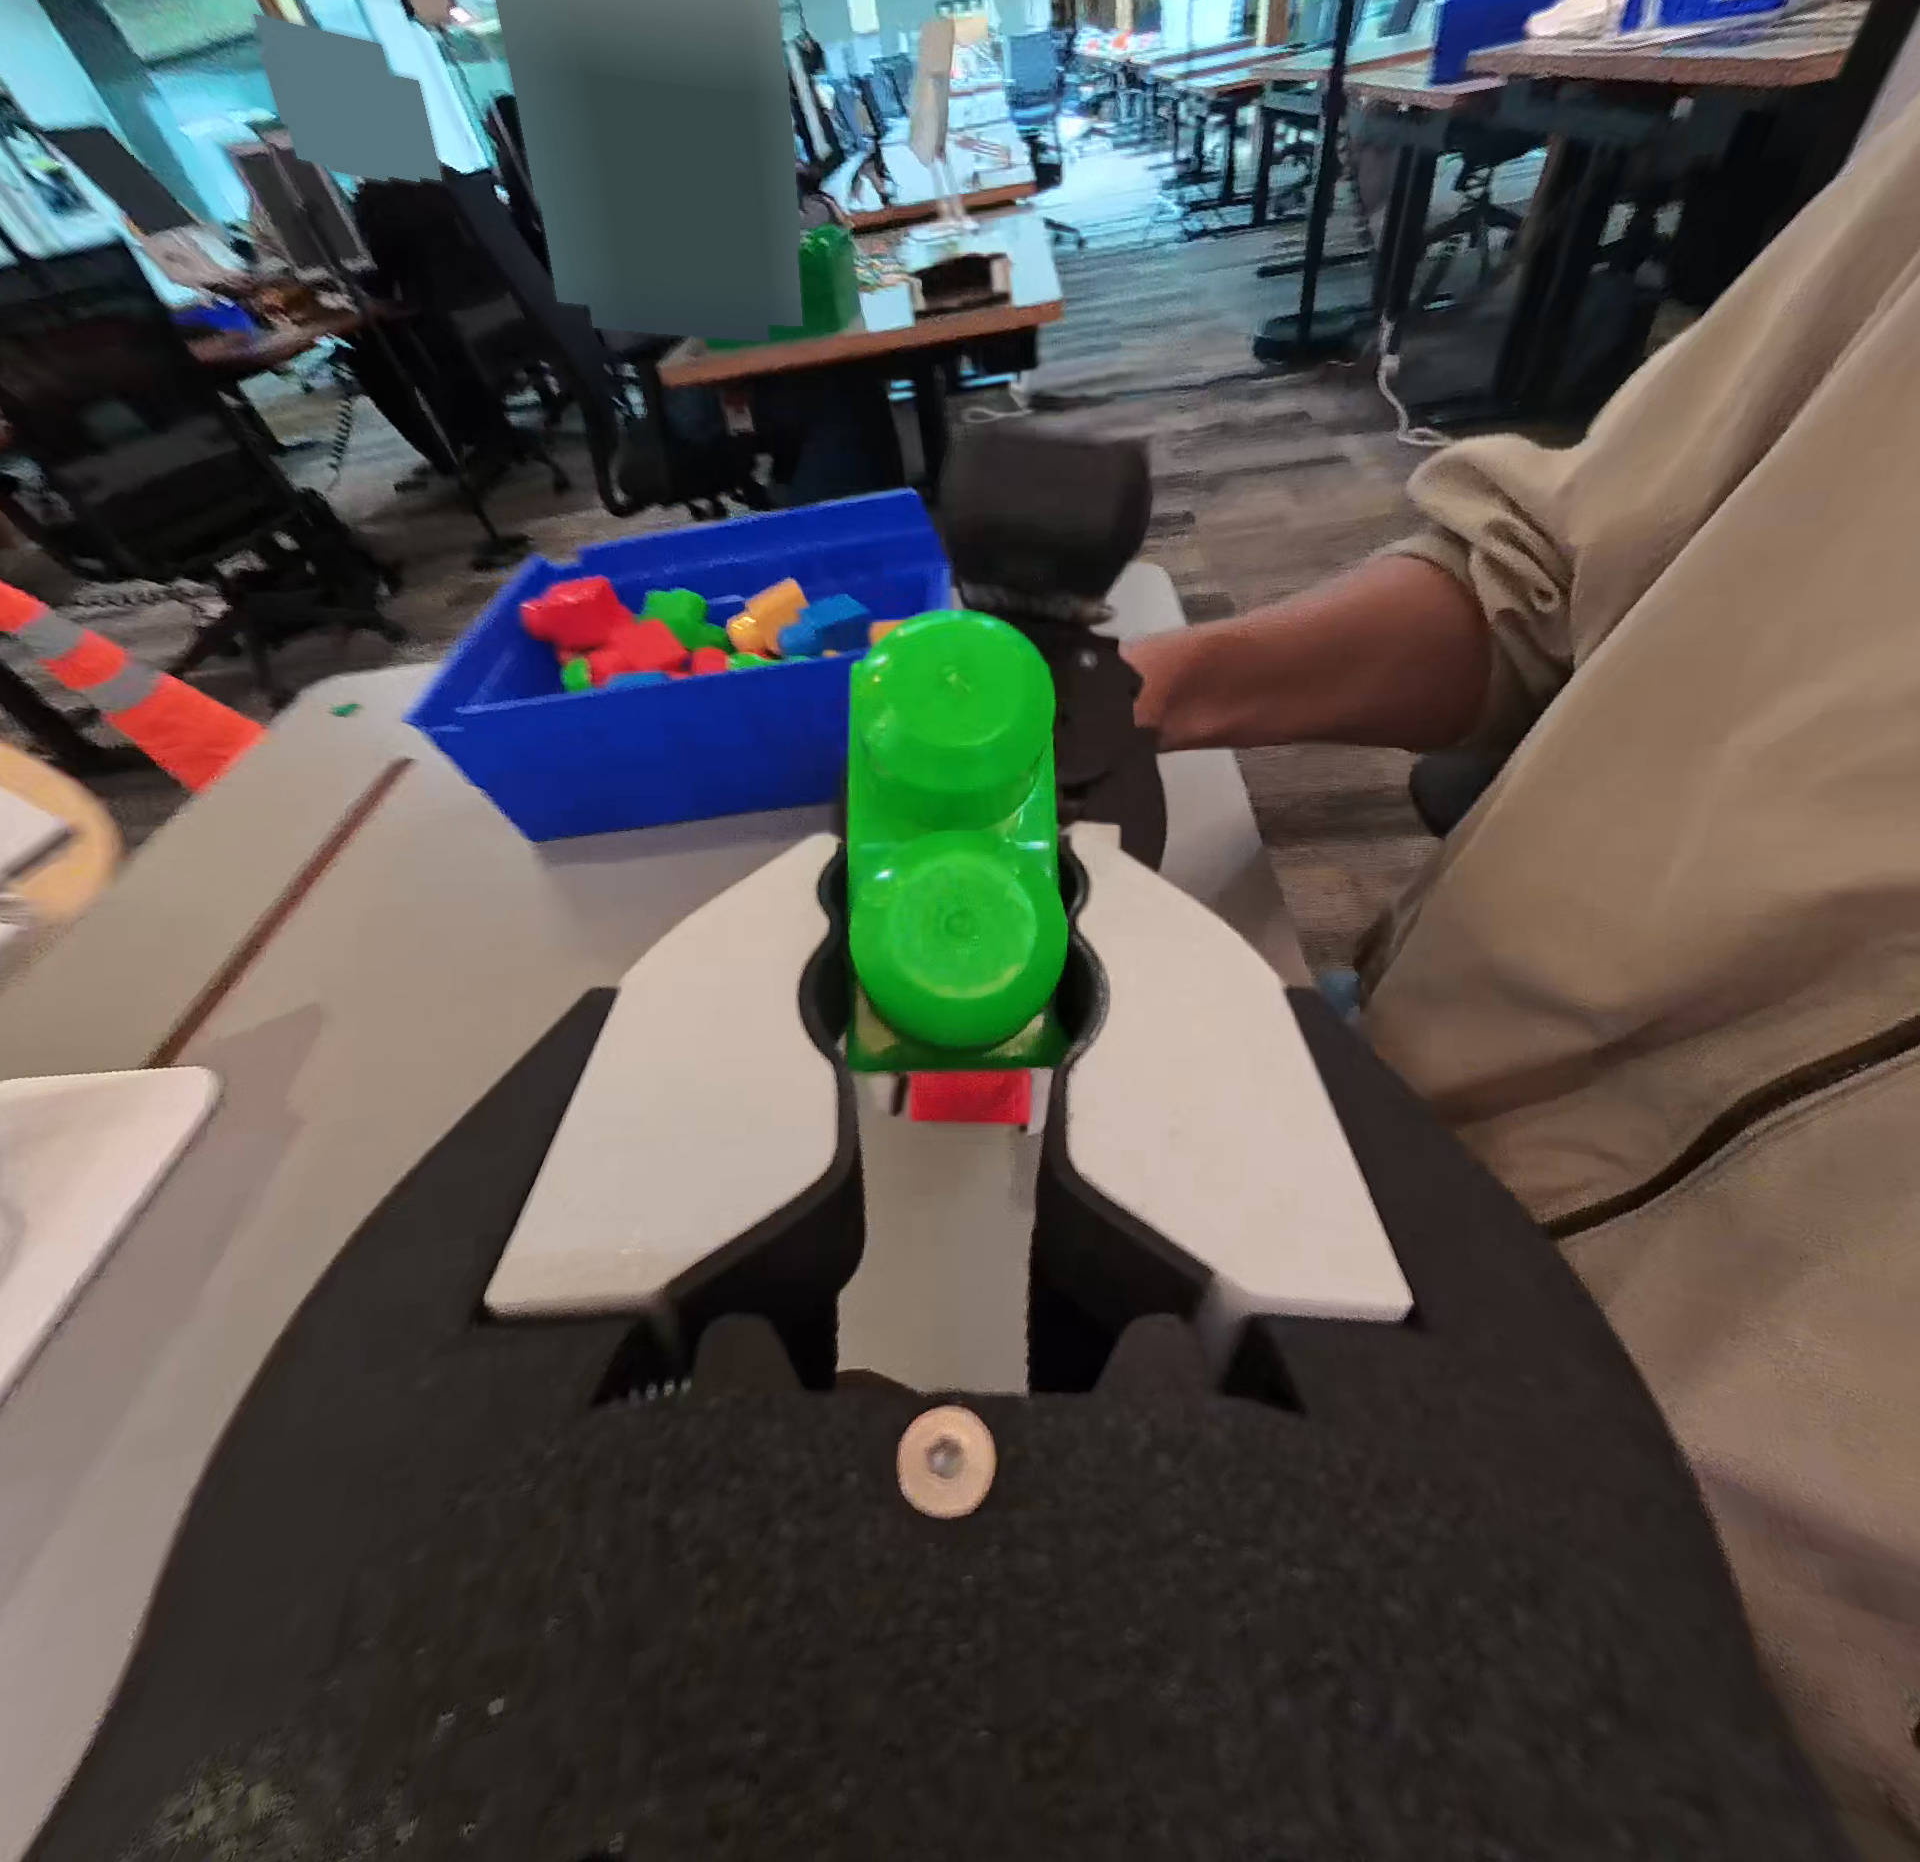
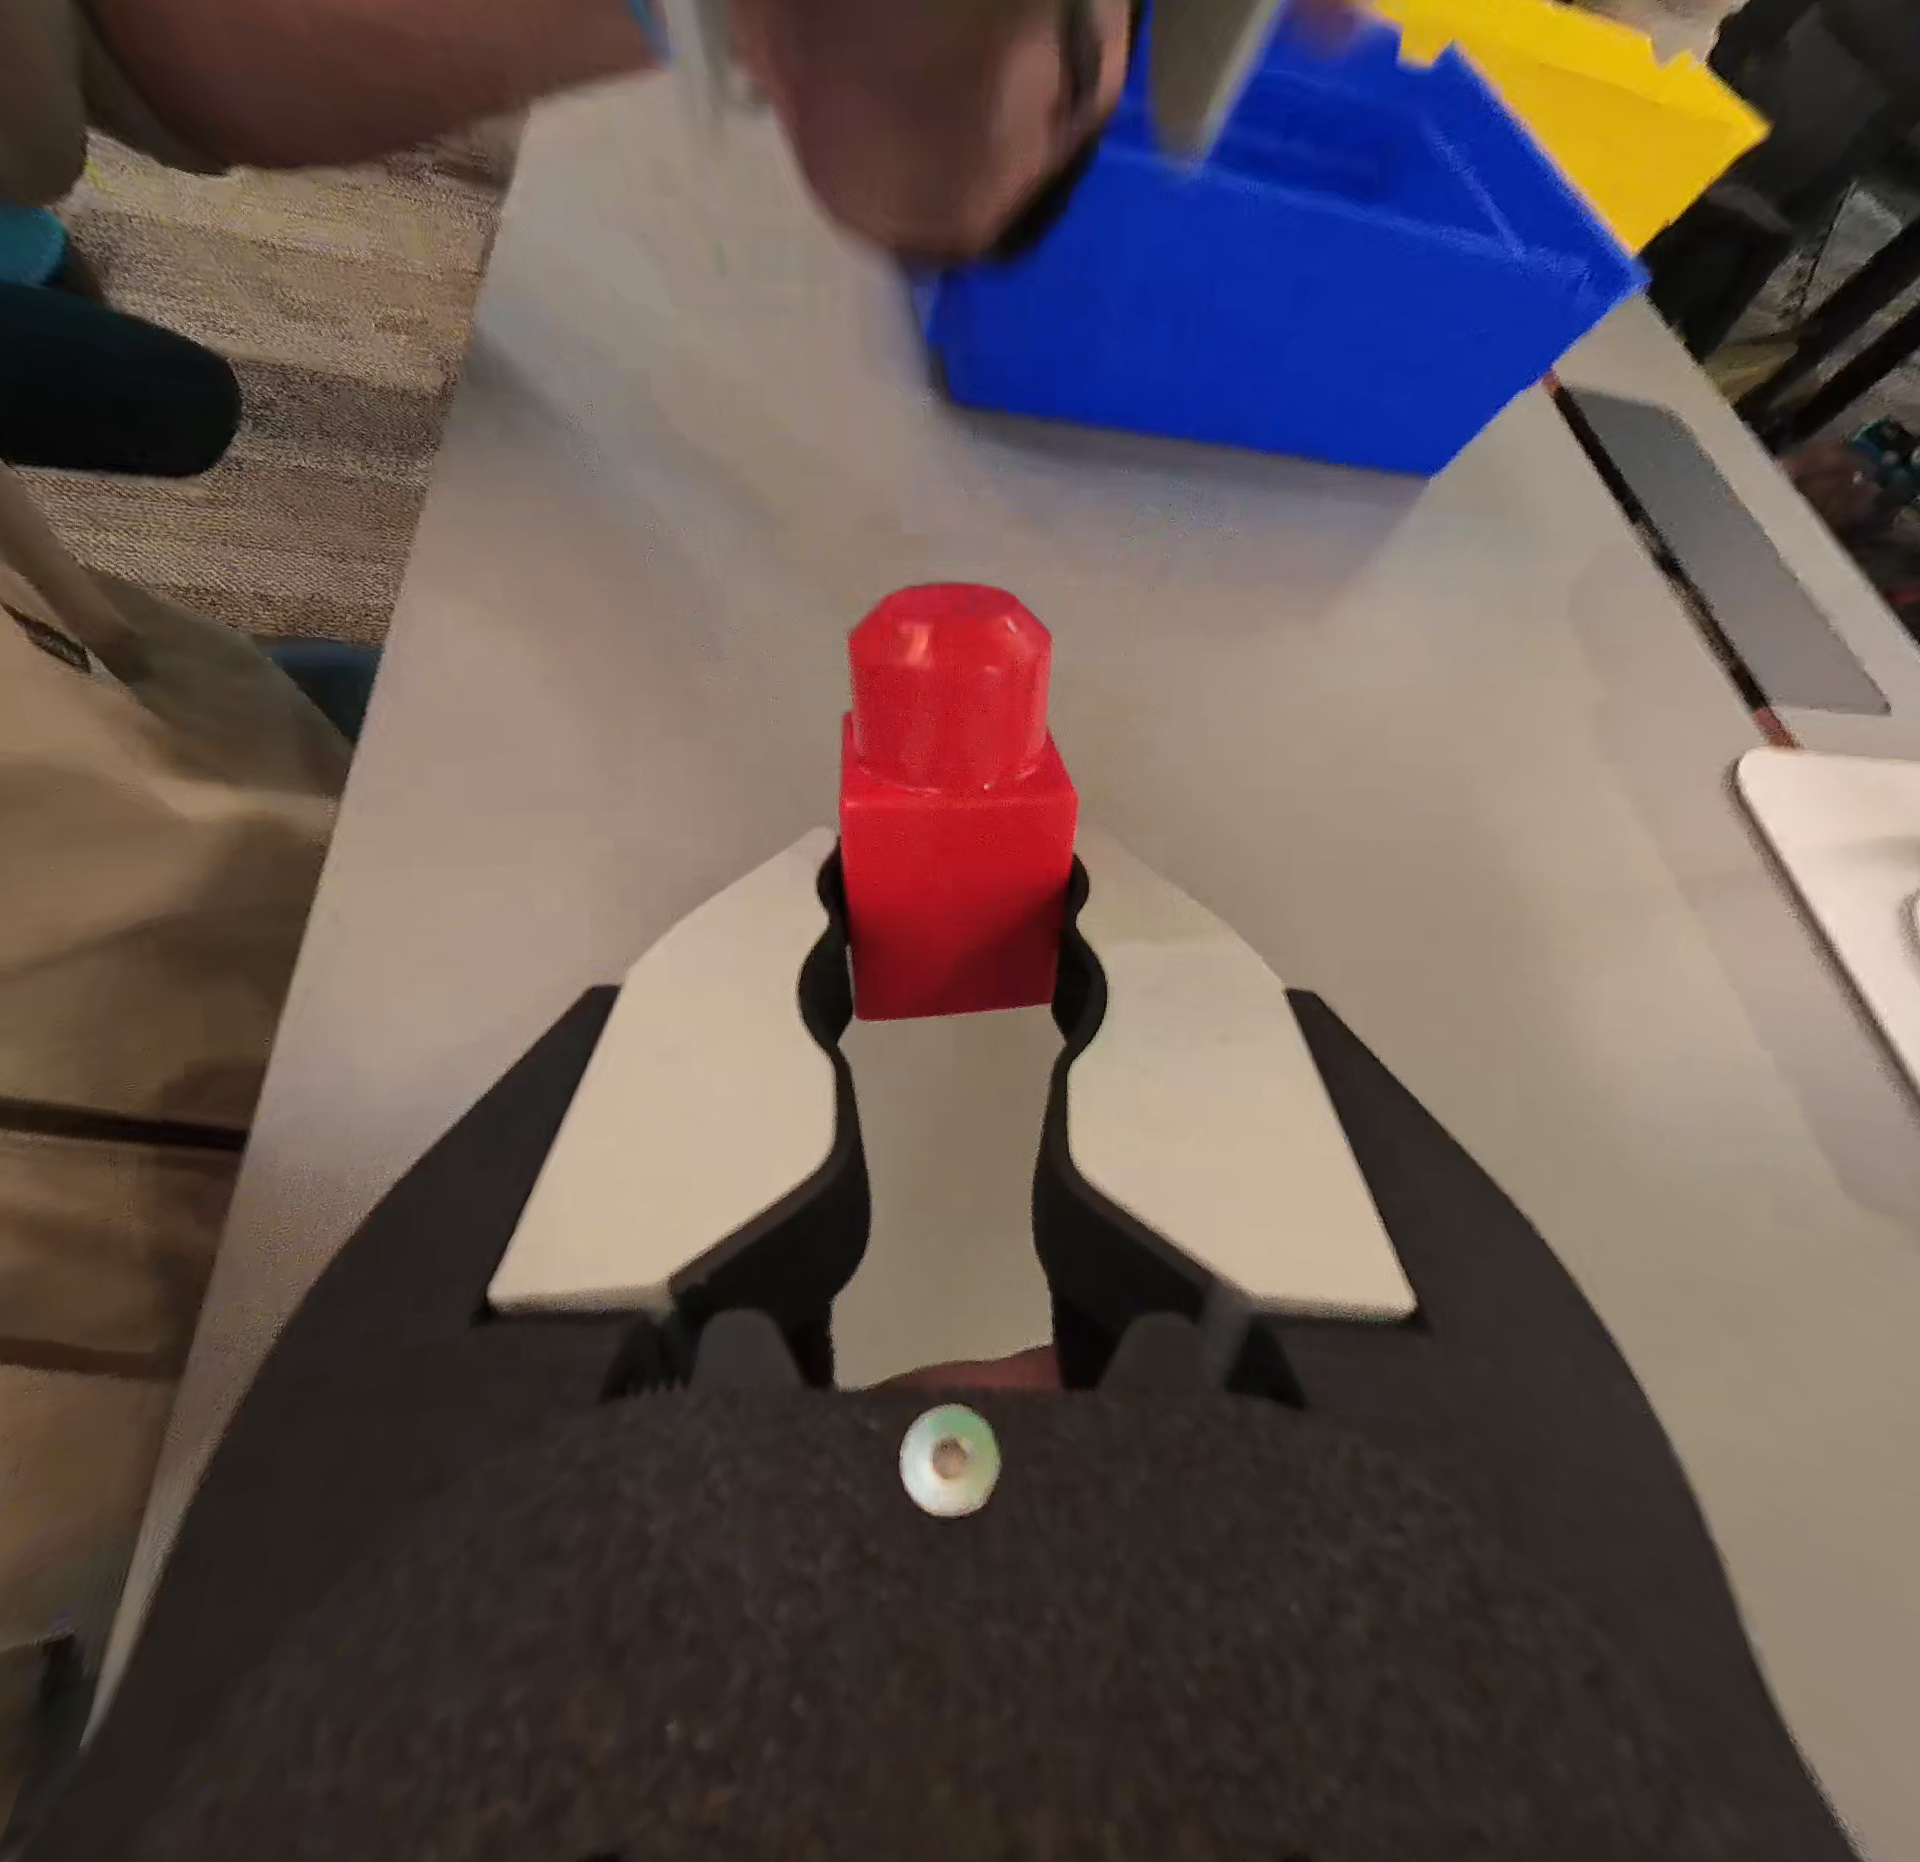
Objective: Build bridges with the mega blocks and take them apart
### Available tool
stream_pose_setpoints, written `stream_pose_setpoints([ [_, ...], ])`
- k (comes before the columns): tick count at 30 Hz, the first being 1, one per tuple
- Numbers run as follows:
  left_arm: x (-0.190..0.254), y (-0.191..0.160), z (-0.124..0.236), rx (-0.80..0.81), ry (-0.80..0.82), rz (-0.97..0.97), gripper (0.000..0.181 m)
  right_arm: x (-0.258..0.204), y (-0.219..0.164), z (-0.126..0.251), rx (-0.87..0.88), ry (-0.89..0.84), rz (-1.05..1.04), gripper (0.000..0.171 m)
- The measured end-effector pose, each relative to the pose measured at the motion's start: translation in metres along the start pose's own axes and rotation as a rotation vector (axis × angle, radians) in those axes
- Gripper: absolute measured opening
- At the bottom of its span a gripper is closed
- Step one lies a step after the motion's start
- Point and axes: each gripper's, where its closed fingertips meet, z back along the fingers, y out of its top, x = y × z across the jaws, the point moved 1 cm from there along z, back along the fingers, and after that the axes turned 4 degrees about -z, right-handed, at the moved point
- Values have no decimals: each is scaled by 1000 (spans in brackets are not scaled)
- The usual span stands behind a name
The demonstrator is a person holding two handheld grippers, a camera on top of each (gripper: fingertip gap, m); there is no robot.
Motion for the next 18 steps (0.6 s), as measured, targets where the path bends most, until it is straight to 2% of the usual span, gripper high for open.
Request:
stream_pose_setpoints([
  [4, -8, 16, 24, 4, 53, -42, 36, 6, -25, 4, 3, -21, -78, 36],
  [7, -13, 14, 27, -2, 88, -36, 36, 8, -24, 8, 14, -46, -81, 36],
  [10, -30, 6, 27, -21, 214, 18, 36, 18, -11, 16, 38, -130, -79, 36],
  [12, -51, -8, 33, -58, 415, 72, 36, 30, -2, 29, 57, -255, -95, 36],
  [15, -69, -44, 53, -185, 745, 137, 36, 54, -2, 56, 42, -548, -176, 36],
  [18, -67, -78, 74, -242, 977, 248, 36, 59, -14, 79, 57, -748, -341, 36],
])
